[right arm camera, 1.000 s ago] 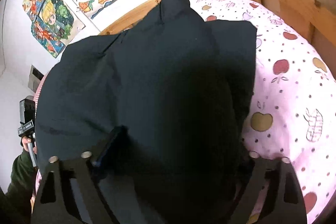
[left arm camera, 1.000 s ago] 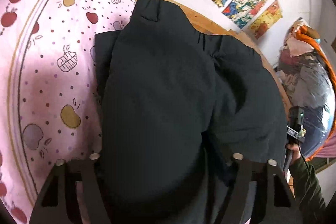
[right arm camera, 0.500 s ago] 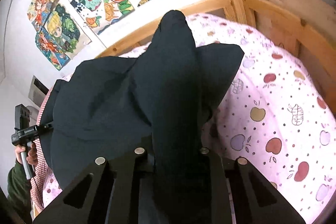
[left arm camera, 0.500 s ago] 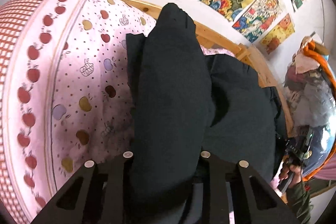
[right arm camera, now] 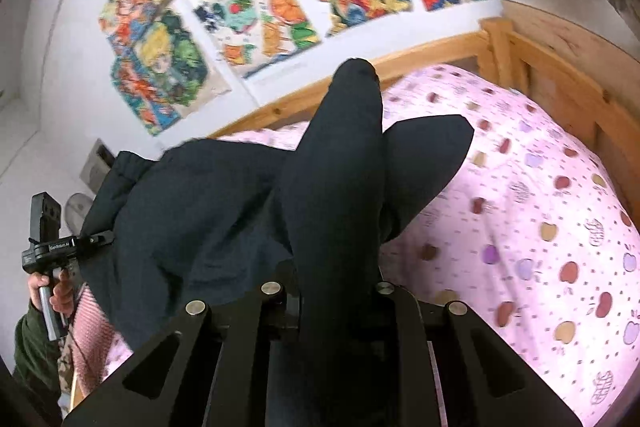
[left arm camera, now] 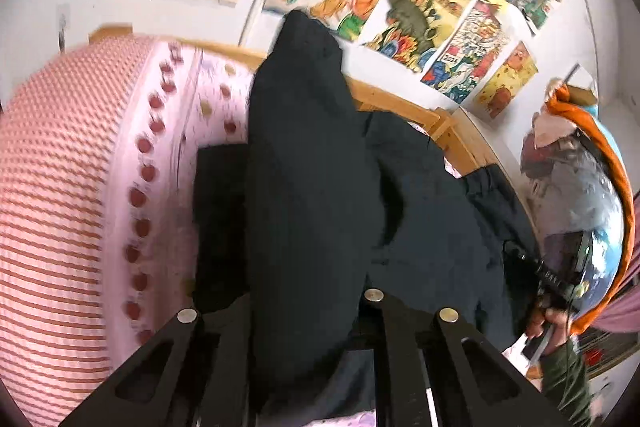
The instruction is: Fold large clothes
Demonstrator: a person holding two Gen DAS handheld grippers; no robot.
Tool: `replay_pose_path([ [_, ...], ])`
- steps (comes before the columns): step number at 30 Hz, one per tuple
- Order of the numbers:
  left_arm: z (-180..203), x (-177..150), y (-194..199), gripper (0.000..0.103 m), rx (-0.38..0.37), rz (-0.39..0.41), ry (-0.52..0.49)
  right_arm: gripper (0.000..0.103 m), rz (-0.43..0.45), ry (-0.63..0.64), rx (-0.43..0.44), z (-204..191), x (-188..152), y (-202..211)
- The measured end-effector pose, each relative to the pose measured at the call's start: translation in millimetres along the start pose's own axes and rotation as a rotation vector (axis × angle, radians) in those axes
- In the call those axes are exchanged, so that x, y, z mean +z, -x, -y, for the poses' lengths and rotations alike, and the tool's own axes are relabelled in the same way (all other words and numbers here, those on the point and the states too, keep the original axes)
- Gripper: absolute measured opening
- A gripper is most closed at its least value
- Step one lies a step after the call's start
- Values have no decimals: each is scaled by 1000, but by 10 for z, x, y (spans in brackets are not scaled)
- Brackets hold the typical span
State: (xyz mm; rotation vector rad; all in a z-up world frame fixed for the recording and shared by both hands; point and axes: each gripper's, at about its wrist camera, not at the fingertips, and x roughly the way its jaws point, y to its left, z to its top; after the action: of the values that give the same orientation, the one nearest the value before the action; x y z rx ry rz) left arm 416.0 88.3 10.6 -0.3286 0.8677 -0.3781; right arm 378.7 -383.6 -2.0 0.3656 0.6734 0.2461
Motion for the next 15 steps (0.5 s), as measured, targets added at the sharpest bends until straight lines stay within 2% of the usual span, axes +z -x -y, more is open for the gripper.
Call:
replay_pose_path([
  [4,-68,-72,-9,13,13,-32,-29,13,-18,40,-13,-195,7,10],
  [9,-335,-124,-340,17,55,-68,31,13,-34,-11,-27,-56,-49,-6],
  [11,-453,-135,-520,25,81,-92,38,14,-42,-20,-40,14,-99,-38],
  [13,-528,-136,-657,46,112,-104,48,14,-51,-22,-49,58,-127,-82],
  [14,-578,-124,-723,53,128,-105,55,14,-57,-21,-54,84,-134,-107],
  [15,-607,-117,-762,66,135,-106,59,14,-62,-19,-58,111,-140,-132],
])
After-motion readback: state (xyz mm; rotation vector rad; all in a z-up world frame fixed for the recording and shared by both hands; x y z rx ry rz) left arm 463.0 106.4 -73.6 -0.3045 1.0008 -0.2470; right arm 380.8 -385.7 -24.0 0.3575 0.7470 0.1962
